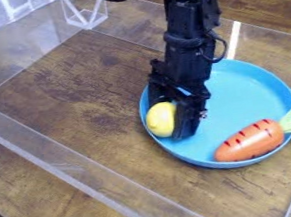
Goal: Remove the lemon from the blue tray and put it on the table
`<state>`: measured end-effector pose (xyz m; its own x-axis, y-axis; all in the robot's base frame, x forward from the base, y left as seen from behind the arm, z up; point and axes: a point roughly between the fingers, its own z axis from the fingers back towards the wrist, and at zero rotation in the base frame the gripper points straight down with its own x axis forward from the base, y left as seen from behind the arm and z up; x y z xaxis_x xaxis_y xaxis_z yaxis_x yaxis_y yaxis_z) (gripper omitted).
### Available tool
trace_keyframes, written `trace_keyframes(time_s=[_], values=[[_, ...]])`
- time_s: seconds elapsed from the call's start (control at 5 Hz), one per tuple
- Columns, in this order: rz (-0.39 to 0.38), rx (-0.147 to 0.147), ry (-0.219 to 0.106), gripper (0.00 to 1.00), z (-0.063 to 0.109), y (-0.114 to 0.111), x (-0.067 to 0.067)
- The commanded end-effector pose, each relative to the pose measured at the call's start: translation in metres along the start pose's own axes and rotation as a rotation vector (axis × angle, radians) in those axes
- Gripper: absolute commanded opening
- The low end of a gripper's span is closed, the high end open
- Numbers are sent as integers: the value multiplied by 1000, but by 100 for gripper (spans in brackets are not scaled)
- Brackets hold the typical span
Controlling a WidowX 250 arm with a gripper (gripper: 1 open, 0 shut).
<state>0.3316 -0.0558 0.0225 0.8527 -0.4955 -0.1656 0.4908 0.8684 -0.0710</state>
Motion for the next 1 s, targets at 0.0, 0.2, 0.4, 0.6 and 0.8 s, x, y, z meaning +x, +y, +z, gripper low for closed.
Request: trace_keyframes(time_s=[0.0,0.2,0.4,0.6,0.8], values=[[86,-22,11,0,-6,9,-9],[136,-31,11,0,-8,9,-9],[78,-13,17,0,4,15,-5],[96,-9,17,0,4,13,-7],[113,-6,16,0,4,11,-8]])
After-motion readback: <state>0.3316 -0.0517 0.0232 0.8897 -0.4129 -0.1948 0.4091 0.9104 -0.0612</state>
